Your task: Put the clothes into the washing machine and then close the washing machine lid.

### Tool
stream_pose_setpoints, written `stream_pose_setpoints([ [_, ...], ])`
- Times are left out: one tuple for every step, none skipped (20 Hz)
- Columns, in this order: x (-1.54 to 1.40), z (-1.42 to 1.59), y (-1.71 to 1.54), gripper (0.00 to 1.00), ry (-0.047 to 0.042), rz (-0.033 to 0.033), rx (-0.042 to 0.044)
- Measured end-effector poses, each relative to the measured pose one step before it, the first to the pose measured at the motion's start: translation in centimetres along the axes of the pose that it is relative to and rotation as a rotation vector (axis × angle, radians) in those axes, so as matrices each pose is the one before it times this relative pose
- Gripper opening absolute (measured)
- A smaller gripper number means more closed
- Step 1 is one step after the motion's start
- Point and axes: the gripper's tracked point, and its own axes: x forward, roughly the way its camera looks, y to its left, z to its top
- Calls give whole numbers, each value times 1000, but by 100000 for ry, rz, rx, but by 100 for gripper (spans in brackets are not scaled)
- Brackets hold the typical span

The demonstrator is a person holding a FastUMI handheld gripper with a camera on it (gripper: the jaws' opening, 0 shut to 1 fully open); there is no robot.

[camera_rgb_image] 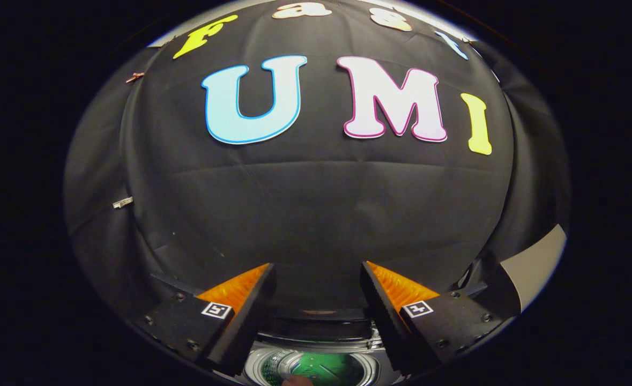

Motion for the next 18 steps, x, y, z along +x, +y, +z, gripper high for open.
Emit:
stream_pose_setpoints([
  [-442,-235,16,100,-660,235,-195],
  [-709,-283,103,100,-640,53,22],
  [-582,-236,42,100,-891,14,-182],
  [-651,-118,39,100,-1071,-45,-179],
  [-756,-374,36,100,-1289,16,-387],
  [-693,-287,132,99,-1335,299,-412],
  [-649,-343,78,99,-1124,318,221],
  [-502,-412,-25,99,-828,208,160],
  [-545,-226,82,99,-291,9,-21],
  [-379,-434,27,99,-285,-46,-243],
  [-407,-343,0,99,-187,-84,-45],
  [-386,-218,50,99,-425,37,194],
  [-364,-358,2,99,-243,151,253],
  [-489,-293,41,99,-381,170,190],
  [-374,-325,86,99,122,110,62],
  [-369,-449,59,99,-22,179,12],
  [-426,-344,81,99,-358,272,187],
  [-279,-506,95,99,-162,460,375],
])
